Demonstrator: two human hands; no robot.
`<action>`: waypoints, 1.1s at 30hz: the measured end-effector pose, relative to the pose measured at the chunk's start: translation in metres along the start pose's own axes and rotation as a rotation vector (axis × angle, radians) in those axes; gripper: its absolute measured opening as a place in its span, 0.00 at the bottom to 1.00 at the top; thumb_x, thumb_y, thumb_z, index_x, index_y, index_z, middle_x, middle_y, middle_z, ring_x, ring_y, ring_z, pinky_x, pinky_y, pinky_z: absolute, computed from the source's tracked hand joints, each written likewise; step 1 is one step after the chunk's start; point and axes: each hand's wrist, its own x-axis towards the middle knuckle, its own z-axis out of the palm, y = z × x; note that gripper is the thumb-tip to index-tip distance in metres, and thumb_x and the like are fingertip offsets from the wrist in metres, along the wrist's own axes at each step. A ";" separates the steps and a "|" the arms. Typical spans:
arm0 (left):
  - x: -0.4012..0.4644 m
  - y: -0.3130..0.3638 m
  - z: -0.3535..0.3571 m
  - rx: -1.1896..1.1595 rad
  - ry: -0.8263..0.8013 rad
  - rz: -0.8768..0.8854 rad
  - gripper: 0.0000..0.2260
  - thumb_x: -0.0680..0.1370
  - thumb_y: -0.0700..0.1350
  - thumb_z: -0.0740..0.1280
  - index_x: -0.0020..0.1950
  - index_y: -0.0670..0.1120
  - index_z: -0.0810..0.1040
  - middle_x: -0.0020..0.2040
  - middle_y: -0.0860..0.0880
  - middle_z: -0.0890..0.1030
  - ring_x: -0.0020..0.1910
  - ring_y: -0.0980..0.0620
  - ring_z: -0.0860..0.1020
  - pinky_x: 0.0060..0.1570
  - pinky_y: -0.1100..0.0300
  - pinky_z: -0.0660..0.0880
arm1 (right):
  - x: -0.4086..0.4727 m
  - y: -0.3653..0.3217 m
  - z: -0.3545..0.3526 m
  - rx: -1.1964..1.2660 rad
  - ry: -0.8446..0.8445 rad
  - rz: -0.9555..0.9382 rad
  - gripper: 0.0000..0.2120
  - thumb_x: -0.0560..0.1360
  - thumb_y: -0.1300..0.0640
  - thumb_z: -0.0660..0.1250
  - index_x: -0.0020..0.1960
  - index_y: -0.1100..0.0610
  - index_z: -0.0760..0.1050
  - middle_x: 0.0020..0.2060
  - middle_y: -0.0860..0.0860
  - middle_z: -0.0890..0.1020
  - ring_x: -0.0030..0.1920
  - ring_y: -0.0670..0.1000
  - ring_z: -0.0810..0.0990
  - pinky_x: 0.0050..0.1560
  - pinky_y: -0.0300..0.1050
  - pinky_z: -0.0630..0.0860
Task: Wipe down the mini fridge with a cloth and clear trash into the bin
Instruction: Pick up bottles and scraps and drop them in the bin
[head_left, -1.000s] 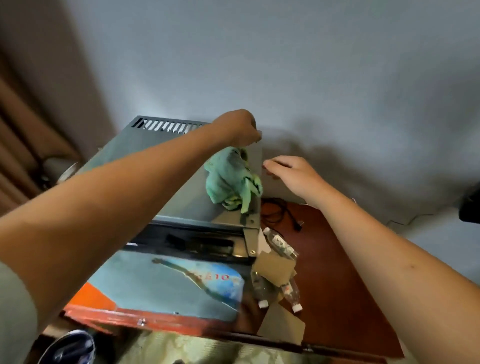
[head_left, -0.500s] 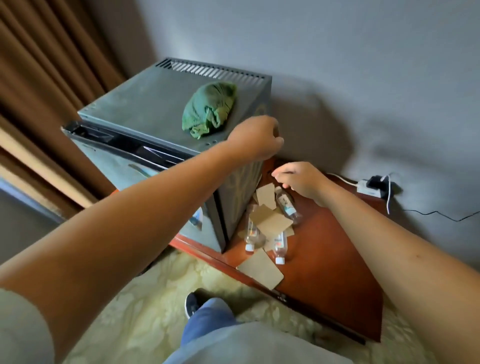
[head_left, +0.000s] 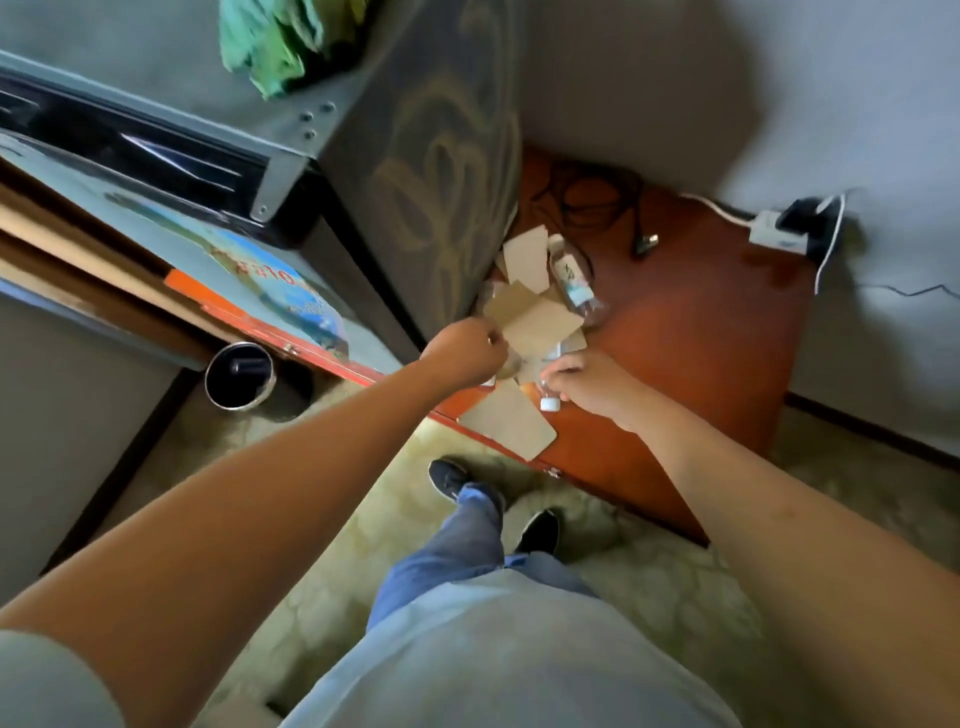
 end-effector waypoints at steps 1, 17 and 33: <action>0.003 -0.009 0.012 0.003 -0.027 -0.021 0.06 0.75 0.50 0.60 0.42 0.52 0.75 0.43 0.52 0.80 0.41 0.51 0.77 0.36 0.60 0.71 | 0.002 0.007 0.007 0.021 -0.006 0.019 0.12 0.82 0.55 0.63 0.62 0.54 0.82 0.63 0.49 0.80 0.60 0.49 0.79 0.54 0.39 0.76; 0.049 -0.047 0.100 -0.198 -0.104 -0.418 0.21 0.73 0.50 0.65 0.65 0.44 0.72 0.56 0.47 0.78 0.52 0.45 0.78 0.42 0.56 0.75 | 0.076 0.060 0.057 0.504 0.198 0.314 0.12 0.79 0.53 0.68 0.60 0.56 0.81 0.50 0.51 0.83 0.48 0.51 0.81 0.47 0.45 0.77; 0.035 -0.073 0.163 -0.432 0.118 -0.970 0.41 0.64 0.59 0.76 0.68 0.42 0.61 0.61 0.44 0.66 0.61 0.43 0.70 0.65 0.48 0.70 | 0.168 0.035 0.032 0.604 0.597 0.479 0.35 0.71 0.50 0.77 0.71 0.60 0.65 0.60 0.54 0.80 0.50 0.51 0.83 0.42 0.40 0.79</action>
